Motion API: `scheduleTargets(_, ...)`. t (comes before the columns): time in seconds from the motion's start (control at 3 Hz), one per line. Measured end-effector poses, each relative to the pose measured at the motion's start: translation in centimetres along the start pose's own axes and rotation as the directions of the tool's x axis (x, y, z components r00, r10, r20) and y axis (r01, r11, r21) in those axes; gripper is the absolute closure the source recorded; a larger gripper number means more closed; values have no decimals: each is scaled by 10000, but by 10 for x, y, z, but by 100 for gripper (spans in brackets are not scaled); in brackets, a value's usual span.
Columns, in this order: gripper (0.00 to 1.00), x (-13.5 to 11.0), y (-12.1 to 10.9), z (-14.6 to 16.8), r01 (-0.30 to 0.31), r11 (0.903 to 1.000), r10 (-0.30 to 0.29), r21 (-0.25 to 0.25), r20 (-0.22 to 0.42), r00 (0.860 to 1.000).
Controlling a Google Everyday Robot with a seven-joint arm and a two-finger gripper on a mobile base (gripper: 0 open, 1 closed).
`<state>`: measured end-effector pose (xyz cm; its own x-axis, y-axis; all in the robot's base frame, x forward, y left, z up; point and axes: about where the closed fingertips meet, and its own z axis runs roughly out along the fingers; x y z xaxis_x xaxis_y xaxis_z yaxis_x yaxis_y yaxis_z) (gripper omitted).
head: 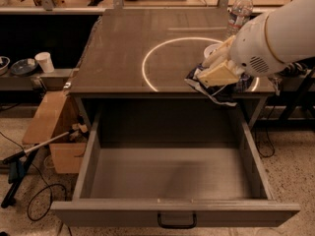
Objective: Place blue chip bag into top drawer
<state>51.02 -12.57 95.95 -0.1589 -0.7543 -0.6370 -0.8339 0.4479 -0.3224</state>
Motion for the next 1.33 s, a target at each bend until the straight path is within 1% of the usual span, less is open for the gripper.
scheduleTargets(0.67, 100, 32, 20, 26, -697, 9972, 684, -287, -450, 9966)
scheduleTargets(1.0, 100, 36, 26, 33, -622, 9977, 609, -255, -471, 9970)
scheduleTargets(1.33, 100, 68, 48, 55, -1062, 9942, 1046, -161, -785, 9914)
